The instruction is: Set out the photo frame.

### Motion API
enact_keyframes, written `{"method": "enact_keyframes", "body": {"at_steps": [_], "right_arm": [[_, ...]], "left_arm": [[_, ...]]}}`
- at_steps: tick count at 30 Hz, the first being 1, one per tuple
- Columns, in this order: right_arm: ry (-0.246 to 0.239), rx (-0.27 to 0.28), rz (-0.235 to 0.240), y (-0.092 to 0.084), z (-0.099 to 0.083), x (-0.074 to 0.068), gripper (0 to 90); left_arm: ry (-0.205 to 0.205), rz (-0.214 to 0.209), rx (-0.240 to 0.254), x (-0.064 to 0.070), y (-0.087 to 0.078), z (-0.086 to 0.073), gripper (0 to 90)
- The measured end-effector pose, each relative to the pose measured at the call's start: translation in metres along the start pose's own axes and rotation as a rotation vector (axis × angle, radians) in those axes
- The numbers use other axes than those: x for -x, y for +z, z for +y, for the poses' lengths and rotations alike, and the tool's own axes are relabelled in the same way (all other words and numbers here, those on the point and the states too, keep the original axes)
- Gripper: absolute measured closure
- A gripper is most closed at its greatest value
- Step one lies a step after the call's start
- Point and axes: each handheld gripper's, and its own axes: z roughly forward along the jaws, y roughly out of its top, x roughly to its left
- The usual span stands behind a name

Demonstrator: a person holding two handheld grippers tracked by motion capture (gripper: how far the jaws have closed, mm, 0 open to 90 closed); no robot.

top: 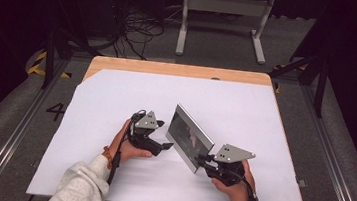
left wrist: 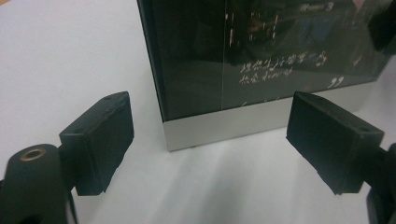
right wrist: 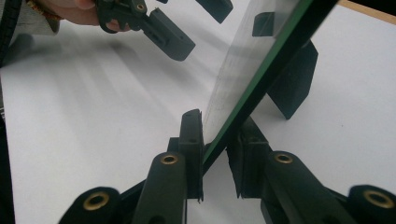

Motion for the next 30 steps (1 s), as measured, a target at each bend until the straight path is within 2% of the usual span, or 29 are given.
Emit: {"method": "enact_keyframes", "body": {"at_steps": [4, 7, 9, 12, 13, 16, 20, 23, 26, 28, 30], "right_arm": [[0.005, 0.002, -0.008, 0.000, -0.001, -0.001, 76.6], [0.005, 0.002, -0.012, 0.001, -0.001, -0.002, 76.6], [0.007, 0.003, -0.009, 0.001, -0.002, -0.001, 75.5], [0.007, 0.002, -0.018, 0.001, -0.002, -0.002, 73.7], [0.013, -0.001, -0.034, 0.001, -0.002, -0.002, 68.5], [0.025, -0.007, -0.051, -0.002, -0.003, -0.002, 64.3], [0.032, -0.013, -0.041, -0.006, -0.005, -0.002, 65.7], [0.034, -0.020, -0.036, -0.011, -0.004, -0.004, 64.6], [0.013, -0.009, -0.037, -0.016, -0.001, -0.009, 69.0], [0.019, -0.002, -0.045, -0.018, -0.003, -0.010, 73.3], [0.035, -0.001, -0.030, -0.018, -0.004, -0.008, 74.0]], "left_arm": [[0.015, -0.015, -0.019, 0.000, 0.006, 0.005, 15.5], [0.009, -0.019, -0.014, -0.003, 0.011, 0.009, 15.1], [-0.009, -0.030, -0.015, -0.005, 0.015, 0.011, 14.4], [-0.008, -0.027, -0.017, -0.007, 0.017, 0.014, 14.4], [-0.015, -0.041, -0.008, -0.008, 0.019, 0.016, 14.5], [-0.019, -0.058, 0.001, -0.009, 0.021, 0.018, 14.5], [-0.016, -0.069, -0.007, -0.009, 0.025, 0.018, 14.8], [0.015, -0.083, -0.023, -0.006, 0.027, 0.019, 16.4], [0.029, -0.084, -0.031, -0.005, 0.027, 0.020, 17.7], [0.030, -0.082, -0.031, -0.005, 0.027, 0.020, 18.7], [0.030, -0.079, -0.030, -0.006, 0.026, 0.019, 19.9]]}}
